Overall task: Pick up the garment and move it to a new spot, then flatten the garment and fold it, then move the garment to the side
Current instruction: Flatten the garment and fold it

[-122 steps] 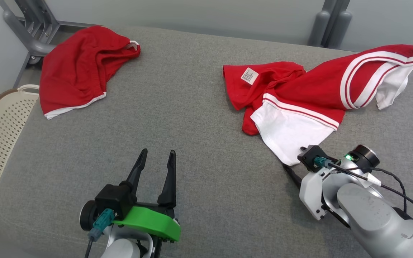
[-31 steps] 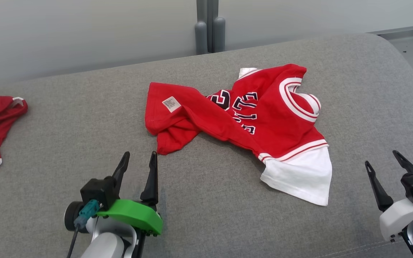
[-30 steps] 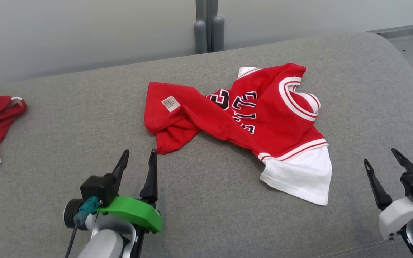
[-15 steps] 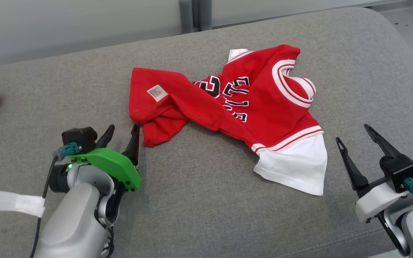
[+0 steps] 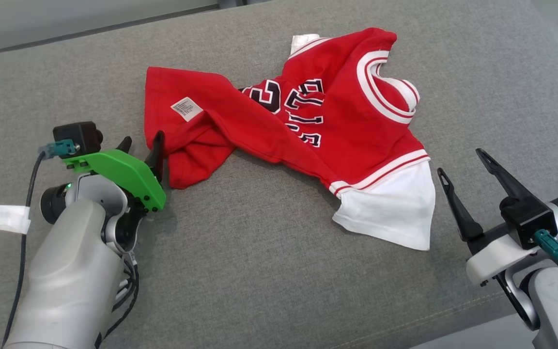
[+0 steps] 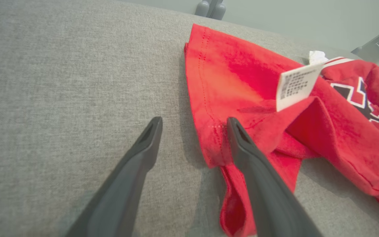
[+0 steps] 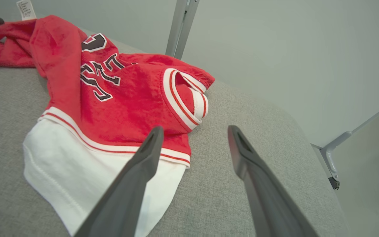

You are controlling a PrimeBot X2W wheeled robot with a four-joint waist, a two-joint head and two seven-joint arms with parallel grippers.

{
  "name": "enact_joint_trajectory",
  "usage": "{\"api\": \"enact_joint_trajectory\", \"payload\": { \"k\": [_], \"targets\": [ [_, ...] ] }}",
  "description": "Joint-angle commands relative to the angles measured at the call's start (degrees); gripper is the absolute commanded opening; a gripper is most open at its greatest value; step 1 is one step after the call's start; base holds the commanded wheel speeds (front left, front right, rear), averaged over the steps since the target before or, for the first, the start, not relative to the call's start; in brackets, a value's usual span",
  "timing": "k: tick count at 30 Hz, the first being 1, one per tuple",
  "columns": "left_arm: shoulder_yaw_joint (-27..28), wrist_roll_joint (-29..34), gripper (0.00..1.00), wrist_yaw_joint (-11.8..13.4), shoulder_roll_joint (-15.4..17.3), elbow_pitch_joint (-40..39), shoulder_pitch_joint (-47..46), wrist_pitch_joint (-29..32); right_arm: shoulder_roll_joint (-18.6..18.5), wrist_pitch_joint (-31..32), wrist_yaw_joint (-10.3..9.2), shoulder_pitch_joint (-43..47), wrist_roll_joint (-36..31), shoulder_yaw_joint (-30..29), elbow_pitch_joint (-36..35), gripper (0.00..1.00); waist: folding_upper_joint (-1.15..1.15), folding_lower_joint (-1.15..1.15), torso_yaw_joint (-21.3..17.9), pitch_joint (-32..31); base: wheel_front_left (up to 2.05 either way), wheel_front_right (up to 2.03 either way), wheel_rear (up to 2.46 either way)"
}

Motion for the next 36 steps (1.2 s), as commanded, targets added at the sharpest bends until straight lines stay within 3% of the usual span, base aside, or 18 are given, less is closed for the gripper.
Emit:
{"api": "enact_joint_trajectory", "payload": {
  "k": [1,10,11,13,17,30,36],
  "targets": [
    [0.3,-0.5,1.00,-0.4,0.1,0.5,-1.0,0.1,0.1,-0.4,-0.10,-0.8,-0.4,0.0,0.2,1.00,0.00,-0.01,-0.8,1.0,0.00,0.00,0.00],
    [0.5,-3.5,1.00,-2.7,-1.1,3.8,-3.1,2.4,0.4,-1.1,-0.10,-1.4,-0.8,-0.3,1.7,1.00,0.00,-0.01,-1.0,1.1,0.00,0.00,0.00],
    [0.5,-3.7,0.93,-2.9,-1.2,4.0,-3.3,2.5,0.5,-1.1,-0.10,-1.6,-0.8,-0.3,1.9,1.00,0.00,-0.01,-1.0,1.0,0.00,0.00,0.00],
    [0.1,-3.8,0.55,-3.1,-1.6,4.1,-3.4,2.6,0.6,-1.3,-0.10,-1.8,-0.9,-0.1,2.1,1.00,0.00,-0.01,-1.0,0.9,0.00,0.00,0.00],
    [-0.1,-4.3,0.00,-3.6,-1.9,3.9,-3.9,1.2,0.7,-1.7,-0.10,-1.9,-0.9,0.0,2.6,1.00,0.00,-0.01,-1.0,0.8,0.00,0.00,0.00],
    [-1.5,-7.0,0.00,-4.4,2.2,-4.4,-3.4,-2.1,1.0,-1.9,-0.10,-0.5,-1.5,-1.2,3.7,1.00,0.00,-0.01,2.2,-1.4,0.00,0.00,0.00],
    [-2.6,-10.6,0.00,-4.4,8.0,-17.1,2.4,-3.4,1.3,-1.6,-0.10,0.8,-1.5,-1.7,4.0,1.00,0.00,-0.01,5.4,-3.5,0.00,0.00,0.00]
  ]
}}
